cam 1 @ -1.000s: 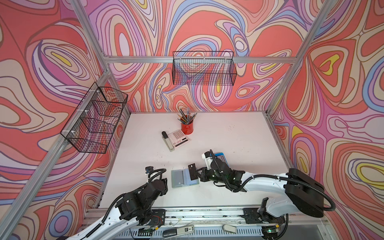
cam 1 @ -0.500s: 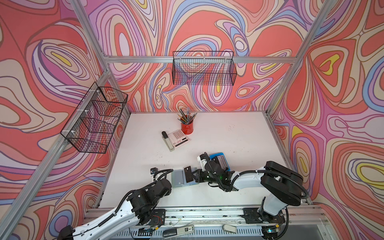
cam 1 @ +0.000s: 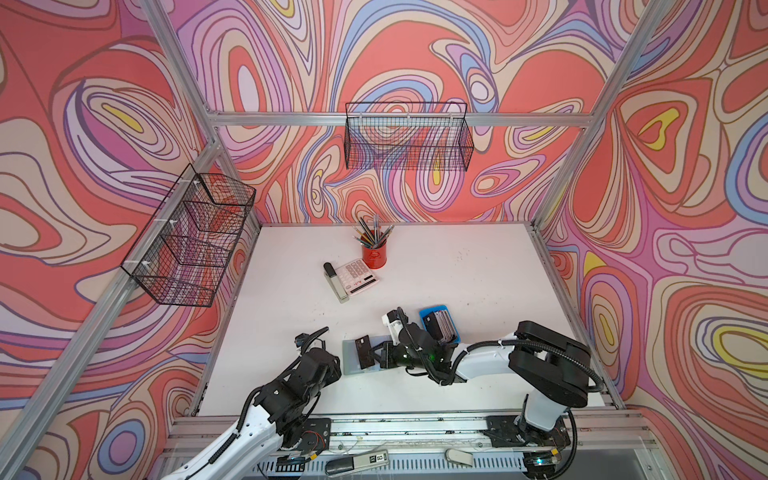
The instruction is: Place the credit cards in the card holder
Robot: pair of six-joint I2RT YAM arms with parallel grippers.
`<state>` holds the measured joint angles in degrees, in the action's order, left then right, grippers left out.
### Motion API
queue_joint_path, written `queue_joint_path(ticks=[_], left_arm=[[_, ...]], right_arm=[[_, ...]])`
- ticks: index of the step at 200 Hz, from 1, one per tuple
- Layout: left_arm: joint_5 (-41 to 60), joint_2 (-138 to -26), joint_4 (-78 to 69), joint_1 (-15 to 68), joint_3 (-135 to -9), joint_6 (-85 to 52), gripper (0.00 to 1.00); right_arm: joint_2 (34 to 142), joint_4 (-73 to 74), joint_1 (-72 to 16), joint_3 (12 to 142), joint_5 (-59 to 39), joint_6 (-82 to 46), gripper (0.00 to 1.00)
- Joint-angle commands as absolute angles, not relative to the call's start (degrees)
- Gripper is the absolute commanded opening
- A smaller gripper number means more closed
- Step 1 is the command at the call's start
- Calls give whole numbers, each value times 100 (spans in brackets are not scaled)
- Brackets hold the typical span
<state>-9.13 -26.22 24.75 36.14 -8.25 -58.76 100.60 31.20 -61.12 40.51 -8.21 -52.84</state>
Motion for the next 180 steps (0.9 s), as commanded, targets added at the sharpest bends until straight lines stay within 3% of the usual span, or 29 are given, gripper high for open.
queue_joint_path(ticks=[1,54,119,180], left_arm=[[-580,-2455,2753,3551,-556,-5922,48],[-575,-2626,2783,3542,-618,-5955,48],[-517,-3119,2452,3533,-650,-6005,39],[-437,-3392,2124,3507,-802,-5867,37]], right_arm=[[10200,3108,-6164,4113,-668,-5322,0],[10230,2996,-6170,4196,-585,-5299,0],[10467,2899,-6166,4359,-598,-5322,0],[9781,2297,-6152,4335,-153,-5355,0]])
